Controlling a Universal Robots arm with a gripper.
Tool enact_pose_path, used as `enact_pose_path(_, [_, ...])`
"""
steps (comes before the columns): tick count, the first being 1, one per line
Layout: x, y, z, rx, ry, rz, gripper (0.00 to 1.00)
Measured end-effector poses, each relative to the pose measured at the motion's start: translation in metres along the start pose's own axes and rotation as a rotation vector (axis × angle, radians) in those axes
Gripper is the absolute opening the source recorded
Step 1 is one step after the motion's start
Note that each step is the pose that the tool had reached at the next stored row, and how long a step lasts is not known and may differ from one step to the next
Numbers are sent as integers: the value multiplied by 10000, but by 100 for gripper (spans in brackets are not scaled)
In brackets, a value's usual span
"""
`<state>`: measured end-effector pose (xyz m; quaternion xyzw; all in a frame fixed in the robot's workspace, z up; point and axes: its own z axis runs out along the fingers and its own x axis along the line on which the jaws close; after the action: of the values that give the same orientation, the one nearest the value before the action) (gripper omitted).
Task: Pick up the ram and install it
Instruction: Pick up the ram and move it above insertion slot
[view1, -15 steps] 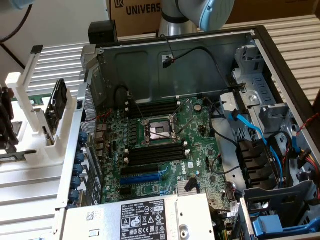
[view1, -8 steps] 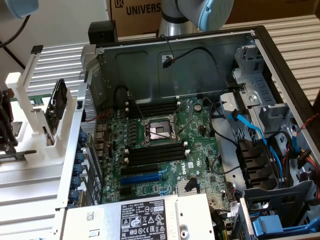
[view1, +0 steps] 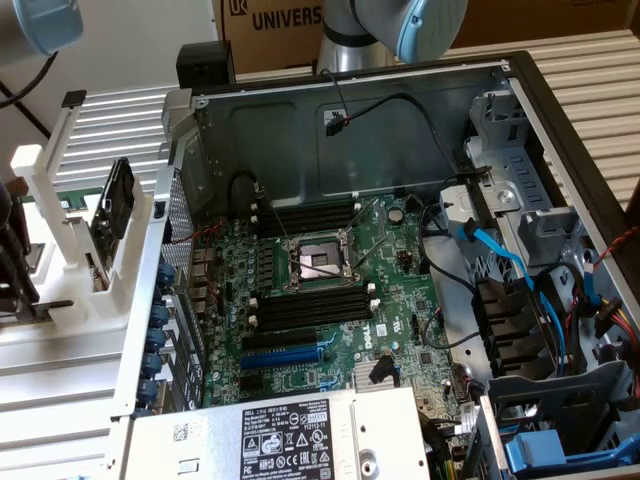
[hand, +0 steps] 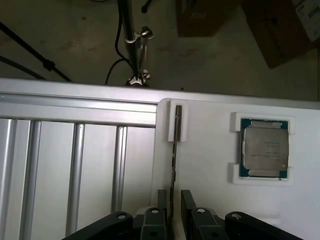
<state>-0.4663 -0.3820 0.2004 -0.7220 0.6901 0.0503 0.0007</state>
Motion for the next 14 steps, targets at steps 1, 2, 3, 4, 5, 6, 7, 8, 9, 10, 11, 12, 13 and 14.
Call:
enact_pose_path(1, [0,-3,2,2,-1,0,26])
enact_pose_path(2, [1,-9,3,4,-2,-1,26])
enact_pose_path(3, [1,-19,4,5,-3,-1,26])
enact_pose_path(4, [2,-24,2,2,-1,0,26])
enact_pose_path(5, [2,-33,2,3,-1,-1,26])
enact_pose_path(6, [2,-38,1,2,-1,0,26])
enact_pose_path(7, [3,-49,1,2,-1,-1,26])
enact_pose_path(8, [4,-59,0,3,-1,-2,26])
enact_pose_path(9, [4,-62,1,3,-1,1,26])
enact_pose_path(10, [4,-62,0,3,-2,0,26])
enact_pose_path(11, [4,-63,0,2,-2,0,26])
enact_pose_path(12, [4,-63,0,2,-2,-1,26])
enact_pose_path(13, [4,-63,0,2,-2,-1,26])
enact_pose_path(14, [4,-63,0,2,-1,-1,26])
